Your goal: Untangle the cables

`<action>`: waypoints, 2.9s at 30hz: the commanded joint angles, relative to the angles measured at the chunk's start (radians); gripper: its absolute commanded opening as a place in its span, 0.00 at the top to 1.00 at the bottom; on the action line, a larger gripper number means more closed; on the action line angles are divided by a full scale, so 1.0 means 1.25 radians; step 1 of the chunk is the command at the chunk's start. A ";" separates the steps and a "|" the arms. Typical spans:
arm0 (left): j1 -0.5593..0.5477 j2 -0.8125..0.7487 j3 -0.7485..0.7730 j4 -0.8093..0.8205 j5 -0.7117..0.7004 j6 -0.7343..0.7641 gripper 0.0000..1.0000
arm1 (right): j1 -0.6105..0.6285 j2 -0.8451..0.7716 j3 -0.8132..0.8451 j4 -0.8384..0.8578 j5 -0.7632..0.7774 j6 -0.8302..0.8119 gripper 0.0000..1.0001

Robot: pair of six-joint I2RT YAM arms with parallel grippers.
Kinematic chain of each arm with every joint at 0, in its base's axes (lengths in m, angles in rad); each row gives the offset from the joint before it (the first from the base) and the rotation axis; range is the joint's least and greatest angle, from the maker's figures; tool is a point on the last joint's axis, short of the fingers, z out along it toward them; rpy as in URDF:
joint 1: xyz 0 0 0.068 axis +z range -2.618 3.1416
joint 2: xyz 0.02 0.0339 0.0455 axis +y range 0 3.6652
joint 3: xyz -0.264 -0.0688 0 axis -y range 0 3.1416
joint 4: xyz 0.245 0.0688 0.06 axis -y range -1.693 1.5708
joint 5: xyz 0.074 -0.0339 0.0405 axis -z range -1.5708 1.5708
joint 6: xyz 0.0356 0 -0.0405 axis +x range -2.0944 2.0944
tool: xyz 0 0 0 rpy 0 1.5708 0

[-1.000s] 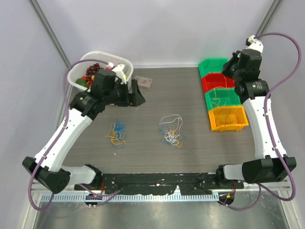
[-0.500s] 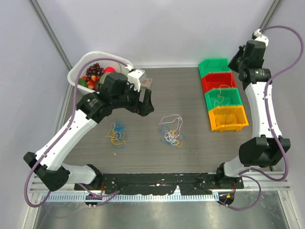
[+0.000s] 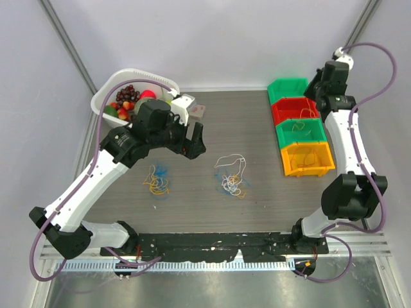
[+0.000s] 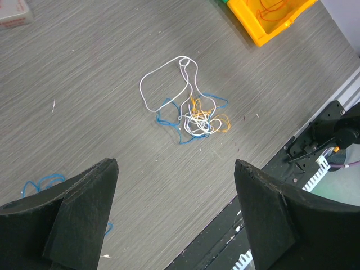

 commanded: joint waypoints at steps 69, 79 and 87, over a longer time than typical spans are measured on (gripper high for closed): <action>-0.010 0.044 0.040 -0.055 -0.015 -0.020 0.20 | -0.135 0.363 -0.002 -0.152 -0.224 0.260 0.55; -0.010 0.079 -0.075 0.043 0.012 -0.217 0.38 | -0.105 0.168 -0.067 -0.250 -0.078 0.115 0.33; -0.010 0.207 -0.095 0.143 0.067 -0.234 0.37 | -0.029 0.072 -0.087 -0.299 0.115 0.068 0.28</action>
